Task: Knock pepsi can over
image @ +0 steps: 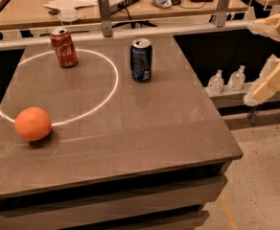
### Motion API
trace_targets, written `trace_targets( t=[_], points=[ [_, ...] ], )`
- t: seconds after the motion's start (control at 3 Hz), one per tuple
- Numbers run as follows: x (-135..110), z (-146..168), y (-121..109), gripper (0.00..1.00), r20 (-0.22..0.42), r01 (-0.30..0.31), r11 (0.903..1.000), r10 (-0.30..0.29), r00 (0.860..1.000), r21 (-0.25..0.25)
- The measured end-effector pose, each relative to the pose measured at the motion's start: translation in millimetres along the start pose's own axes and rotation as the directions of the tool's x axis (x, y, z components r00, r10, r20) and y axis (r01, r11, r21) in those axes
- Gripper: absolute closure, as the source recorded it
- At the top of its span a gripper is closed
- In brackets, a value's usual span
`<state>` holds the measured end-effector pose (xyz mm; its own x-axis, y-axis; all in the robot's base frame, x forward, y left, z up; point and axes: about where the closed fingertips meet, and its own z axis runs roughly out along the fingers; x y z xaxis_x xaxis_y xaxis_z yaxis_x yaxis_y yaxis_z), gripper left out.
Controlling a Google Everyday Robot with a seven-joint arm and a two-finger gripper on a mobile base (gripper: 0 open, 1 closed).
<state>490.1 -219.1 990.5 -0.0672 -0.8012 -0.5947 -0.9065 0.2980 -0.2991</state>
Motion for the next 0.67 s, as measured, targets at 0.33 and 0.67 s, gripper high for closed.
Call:
trace_targets(
  t=[0.33,0.67],
  points=[
    [-16.5,38.9,-35.0,0.0,0.216,-0.018,0.9997,0.022,0.976,-0.019],
    [-19.0,65.6,-49.9,0.0,0.285,-0.055,0.9974,0.066,0.956,-0.048]
  ],
)
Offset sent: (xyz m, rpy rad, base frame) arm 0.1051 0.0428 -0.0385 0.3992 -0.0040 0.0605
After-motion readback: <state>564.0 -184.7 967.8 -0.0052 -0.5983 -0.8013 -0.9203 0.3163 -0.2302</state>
